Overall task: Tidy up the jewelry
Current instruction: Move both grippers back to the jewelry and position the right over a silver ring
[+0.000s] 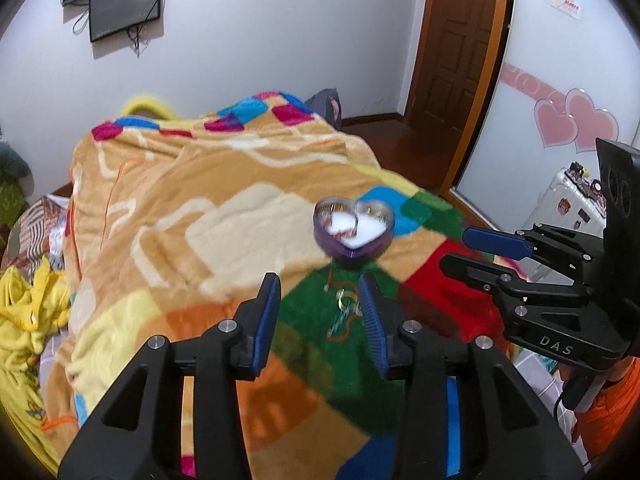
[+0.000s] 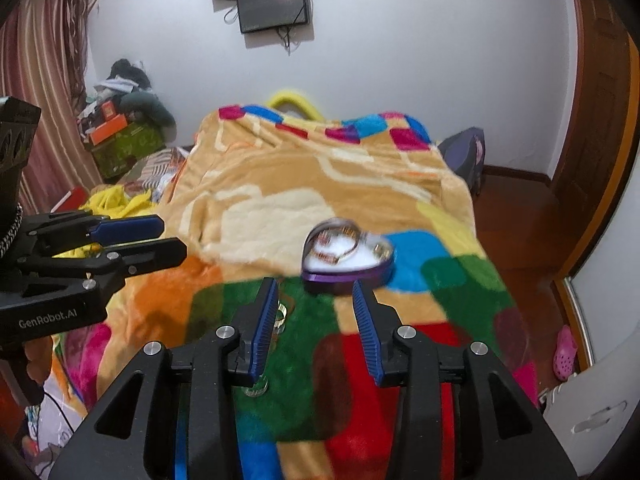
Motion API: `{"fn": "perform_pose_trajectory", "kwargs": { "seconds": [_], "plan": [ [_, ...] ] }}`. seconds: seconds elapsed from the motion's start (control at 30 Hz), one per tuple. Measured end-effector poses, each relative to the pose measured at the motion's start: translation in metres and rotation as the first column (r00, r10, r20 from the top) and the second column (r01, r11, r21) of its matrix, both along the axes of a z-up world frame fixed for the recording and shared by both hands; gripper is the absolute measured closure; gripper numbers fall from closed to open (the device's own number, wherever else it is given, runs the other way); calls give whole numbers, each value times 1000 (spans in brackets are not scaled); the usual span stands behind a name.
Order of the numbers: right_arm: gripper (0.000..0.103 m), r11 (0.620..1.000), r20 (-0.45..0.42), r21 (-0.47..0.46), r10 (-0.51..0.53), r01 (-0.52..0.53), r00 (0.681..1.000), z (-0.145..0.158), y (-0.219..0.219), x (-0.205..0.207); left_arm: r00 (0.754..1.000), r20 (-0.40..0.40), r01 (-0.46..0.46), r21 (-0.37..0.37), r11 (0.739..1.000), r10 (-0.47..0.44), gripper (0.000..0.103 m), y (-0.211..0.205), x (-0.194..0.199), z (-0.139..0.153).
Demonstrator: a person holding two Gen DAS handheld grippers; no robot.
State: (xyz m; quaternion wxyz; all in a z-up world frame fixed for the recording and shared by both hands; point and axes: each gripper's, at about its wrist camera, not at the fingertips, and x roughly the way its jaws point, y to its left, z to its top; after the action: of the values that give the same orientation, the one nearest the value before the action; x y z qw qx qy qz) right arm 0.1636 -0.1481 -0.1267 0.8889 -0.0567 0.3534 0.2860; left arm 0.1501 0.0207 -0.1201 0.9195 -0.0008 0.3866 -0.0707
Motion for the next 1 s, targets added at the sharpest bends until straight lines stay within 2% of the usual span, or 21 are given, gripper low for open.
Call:
{"fn": "perform_pose_trajectory", "kwargs": {
  "seconds": [0.27,0.57,0.77,0.87,1.0],
  "plan": [
    [68,998,-103,-42,49,-53,993,-39,12,-15,997,-73,-6,20,1000,8,63,6,-14,-30],
    [68,992,-206,-38,108,-118,973,-68,24,-21,988,-152,-17,13,1000,19,63,10,-18,-60],
    [68,990,-187,-30,128,-136,974,-72,23,-24,983,-181,-21,11,1000,23,63,11,-14,-72],
    [83,988,-174,-33,141,-149,975,-73,22,-25,983,-185,-14,11,1000,16,63,9,-9,-74],
    [83,992,-158,-5,120,-123,980,-69,18,-21,981,-194,1,5,1000,0,63,5,2,-78]
  ]
}}
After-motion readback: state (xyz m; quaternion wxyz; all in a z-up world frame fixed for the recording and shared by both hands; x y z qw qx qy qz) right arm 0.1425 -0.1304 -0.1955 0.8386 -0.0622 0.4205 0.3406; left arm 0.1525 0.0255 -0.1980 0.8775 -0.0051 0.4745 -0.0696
